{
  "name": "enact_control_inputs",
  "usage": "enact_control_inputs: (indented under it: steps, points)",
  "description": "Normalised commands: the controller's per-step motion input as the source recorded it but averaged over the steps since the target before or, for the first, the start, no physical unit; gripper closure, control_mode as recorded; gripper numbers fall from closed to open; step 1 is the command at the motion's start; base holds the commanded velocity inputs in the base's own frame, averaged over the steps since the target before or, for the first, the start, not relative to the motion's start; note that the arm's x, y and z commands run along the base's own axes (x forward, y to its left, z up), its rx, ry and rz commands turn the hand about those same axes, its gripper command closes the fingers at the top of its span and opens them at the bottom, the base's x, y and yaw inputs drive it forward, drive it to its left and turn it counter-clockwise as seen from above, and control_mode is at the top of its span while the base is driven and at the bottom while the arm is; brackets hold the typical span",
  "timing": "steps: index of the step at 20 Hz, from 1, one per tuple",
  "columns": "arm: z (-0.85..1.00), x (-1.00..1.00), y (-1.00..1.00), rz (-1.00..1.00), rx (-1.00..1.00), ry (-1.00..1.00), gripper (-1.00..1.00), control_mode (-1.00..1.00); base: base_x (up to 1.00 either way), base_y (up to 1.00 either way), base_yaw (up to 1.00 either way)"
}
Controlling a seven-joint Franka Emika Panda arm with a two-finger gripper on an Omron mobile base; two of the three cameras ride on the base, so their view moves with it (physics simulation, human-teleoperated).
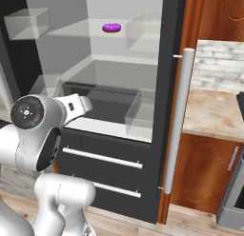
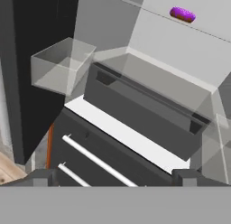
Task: Take the donuts from the fridge and place them on the empty tray on the dining counter.
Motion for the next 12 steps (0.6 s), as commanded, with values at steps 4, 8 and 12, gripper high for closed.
enact_control_inputs:
  steps: [4,8,12]
  points:
    - [0.00,0.00,0.00,0.00,0.00,0.00,-1.00,1.00,0.48,0.00,0.00]
    - [0.00,0.00,0.00,0.00,0.00,0.00,-1.00,1.00,0.64,0.00,0.01]
    - [0.00,0.00,0.00,0.00,0.00,0.00,-1.00,1.00,0.86,0.00,0.02]
